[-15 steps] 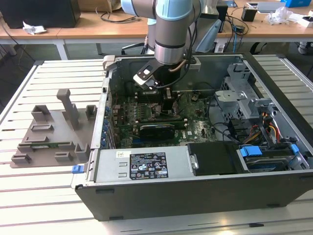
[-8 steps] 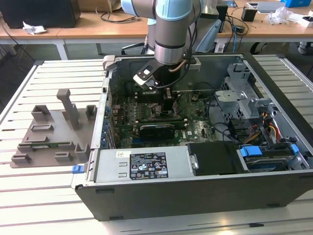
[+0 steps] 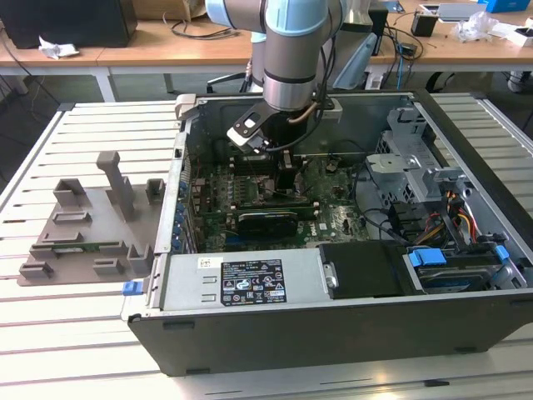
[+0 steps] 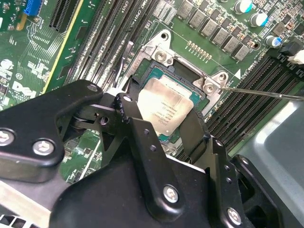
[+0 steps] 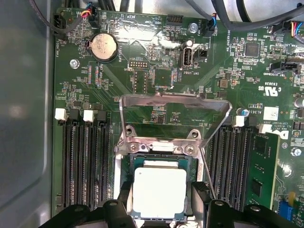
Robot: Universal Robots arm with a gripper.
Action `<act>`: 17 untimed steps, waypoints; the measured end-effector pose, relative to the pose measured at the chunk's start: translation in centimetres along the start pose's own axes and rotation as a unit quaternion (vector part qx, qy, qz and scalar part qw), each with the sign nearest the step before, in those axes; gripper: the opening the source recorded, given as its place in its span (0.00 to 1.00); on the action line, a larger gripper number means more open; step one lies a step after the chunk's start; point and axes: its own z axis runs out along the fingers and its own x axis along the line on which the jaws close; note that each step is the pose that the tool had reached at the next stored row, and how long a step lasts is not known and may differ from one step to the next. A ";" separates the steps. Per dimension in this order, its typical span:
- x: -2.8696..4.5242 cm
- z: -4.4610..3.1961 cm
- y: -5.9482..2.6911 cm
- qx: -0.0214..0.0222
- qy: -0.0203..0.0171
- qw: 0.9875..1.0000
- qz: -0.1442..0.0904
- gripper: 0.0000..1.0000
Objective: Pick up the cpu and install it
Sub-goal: 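Place the cpu into insertion slot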
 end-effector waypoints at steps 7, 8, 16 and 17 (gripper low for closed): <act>-0.04 -1.17 -0.06 0.000 0.003 1.000 0.000 0.60; -0.05 -1.37 -0.07 0.000 0.003 1.000 0.000 0.59; -0.07 -1.59 -0.08 0.000 0.005 1.000 0.000 0.11; -0.07 -1.55 -0.08 0.000 0.007 1.000 -0.001 0.11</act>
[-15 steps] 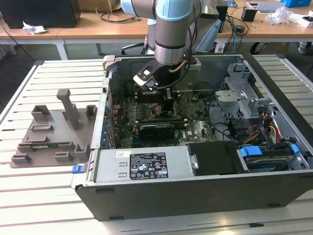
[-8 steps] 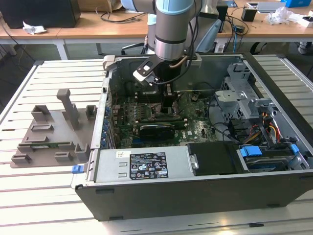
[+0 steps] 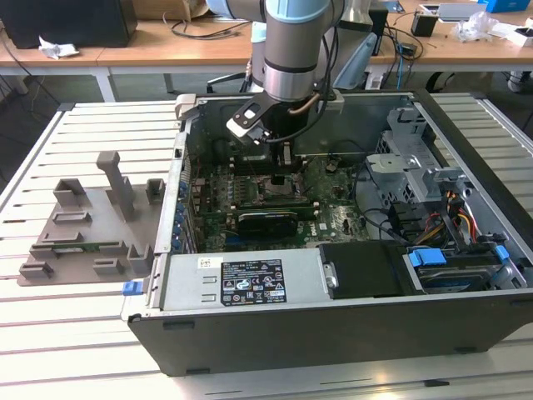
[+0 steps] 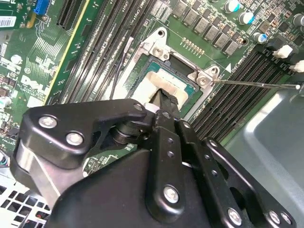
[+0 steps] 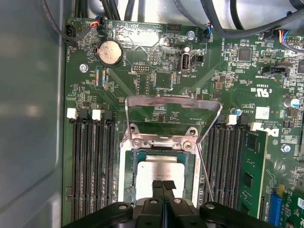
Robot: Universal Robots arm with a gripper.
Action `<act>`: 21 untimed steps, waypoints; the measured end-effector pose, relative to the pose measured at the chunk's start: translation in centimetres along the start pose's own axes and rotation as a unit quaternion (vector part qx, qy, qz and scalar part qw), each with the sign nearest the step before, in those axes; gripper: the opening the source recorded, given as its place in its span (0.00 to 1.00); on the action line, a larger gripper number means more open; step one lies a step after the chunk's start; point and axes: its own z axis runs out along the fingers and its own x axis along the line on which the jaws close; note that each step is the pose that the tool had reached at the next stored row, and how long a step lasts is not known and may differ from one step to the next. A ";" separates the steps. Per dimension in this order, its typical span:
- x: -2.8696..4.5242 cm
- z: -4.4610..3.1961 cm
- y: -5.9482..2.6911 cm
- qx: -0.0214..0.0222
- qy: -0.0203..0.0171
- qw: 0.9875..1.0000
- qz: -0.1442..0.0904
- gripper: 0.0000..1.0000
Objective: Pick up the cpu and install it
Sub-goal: 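Place the cpu into insertion slot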
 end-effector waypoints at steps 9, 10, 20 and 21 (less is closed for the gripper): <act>0.03 0.97 0.05 0.000 0.002 1.000 -0.015 0.11; 0.03 1.03 0.10 -0.001 0.003 1.000 -0.015 0.11; -0.01 0.97 1.50 -0.001 0.003 1.000 -0.016 0.11; -0.06 0.06 1.46 0.000 0.003 1.000 -0.016 0.11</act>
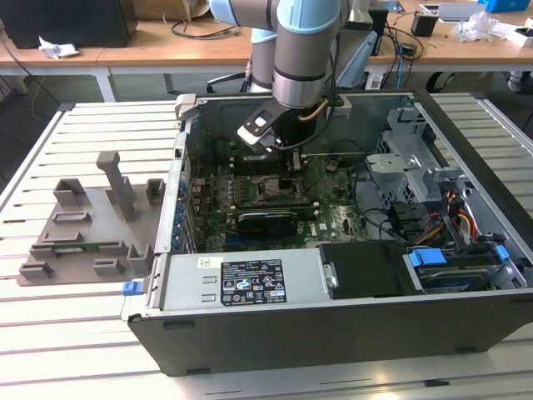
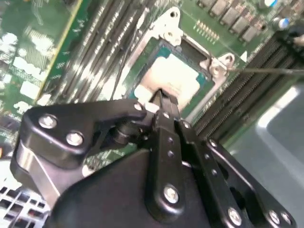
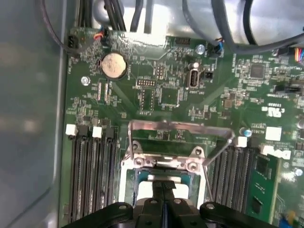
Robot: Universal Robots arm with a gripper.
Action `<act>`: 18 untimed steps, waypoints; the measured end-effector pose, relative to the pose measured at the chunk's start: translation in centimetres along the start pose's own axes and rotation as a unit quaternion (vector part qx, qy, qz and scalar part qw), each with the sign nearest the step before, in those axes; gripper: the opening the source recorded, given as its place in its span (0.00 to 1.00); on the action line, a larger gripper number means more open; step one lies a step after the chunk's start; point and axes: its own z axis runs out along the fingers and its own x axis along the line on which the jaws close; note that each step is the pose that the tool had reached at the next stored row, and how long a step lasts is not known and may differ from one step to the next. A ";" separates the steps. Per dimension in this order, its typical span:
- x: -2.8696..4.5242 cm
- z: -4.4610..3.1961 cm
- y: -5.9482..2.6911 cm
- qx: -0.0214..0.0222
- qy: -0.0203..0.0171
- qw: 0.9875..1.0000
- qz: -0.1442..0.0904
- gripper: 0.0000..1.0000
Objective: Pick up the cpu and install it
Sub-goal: 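Place the cpu into insertion slot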
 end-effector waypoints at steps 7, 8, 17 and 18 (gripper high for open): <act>-0.20 -7.25 -0.38 0.000 0.000 1.000 0.000 0.11; -0.21 -7.64 -0.40 0.000 0.000 1.000 0.000 0.11; -0.21 -7.84 -0.41 0.000 0.000 1.000 0.000 0.11; -0.21 -7.85 -0.41 0.000 0.000 1.000 0.000 0.11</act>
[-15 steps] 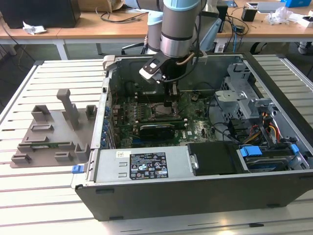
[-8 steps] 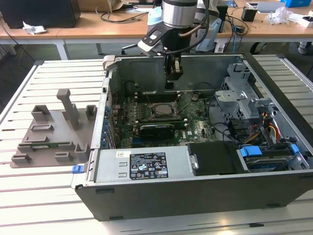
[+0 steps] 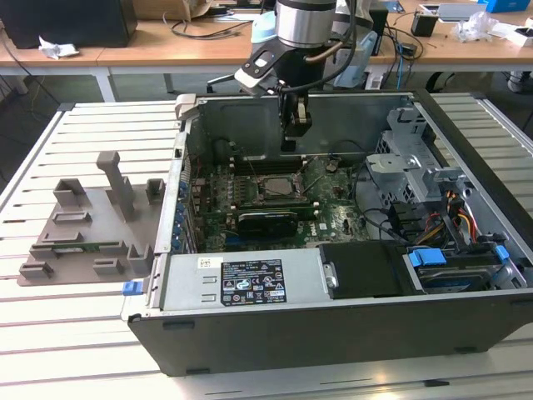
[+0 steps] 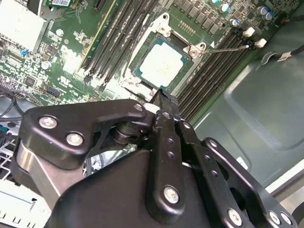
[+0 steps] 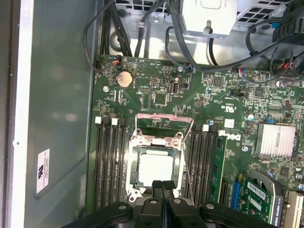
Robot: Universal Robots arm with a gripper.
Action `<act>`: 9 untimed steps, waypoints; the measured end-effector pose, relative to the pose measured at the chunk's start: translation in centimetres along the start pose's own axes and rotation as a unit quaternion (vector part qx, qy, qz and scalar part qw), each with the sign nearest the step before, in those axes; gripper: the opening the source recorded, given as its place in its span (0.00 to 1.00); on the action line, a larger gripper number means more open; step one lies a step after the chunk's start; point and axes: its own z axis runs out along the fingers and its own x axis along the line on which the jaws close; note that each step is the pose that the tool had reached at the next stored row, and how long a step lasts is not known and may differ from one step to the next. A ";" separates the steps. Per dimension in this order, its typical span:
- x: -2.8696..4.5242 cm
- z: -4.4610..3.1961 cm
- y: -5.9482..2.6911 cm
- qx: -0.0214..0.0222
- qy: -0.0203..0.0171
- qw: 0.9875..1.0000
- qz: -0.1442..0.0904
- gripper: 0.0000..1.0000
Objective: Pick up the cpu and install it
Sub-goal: 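Place the cpu into insertion slot, then close the cpu cover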
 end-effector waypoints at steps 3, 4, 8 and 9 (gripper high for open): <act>0.00 -0.01 0.00 0.000 0.000 1.000 0.000 0.11; 0.00 -0.02 0.00 0.000 0.000 1.000 0.000 0.11; -0.05 -0.07 0.61 0.000 0.000 1.000 0.000 0.11; -0.07 -0.09 0.91 0.000 0.000 1.000 0.000 0.11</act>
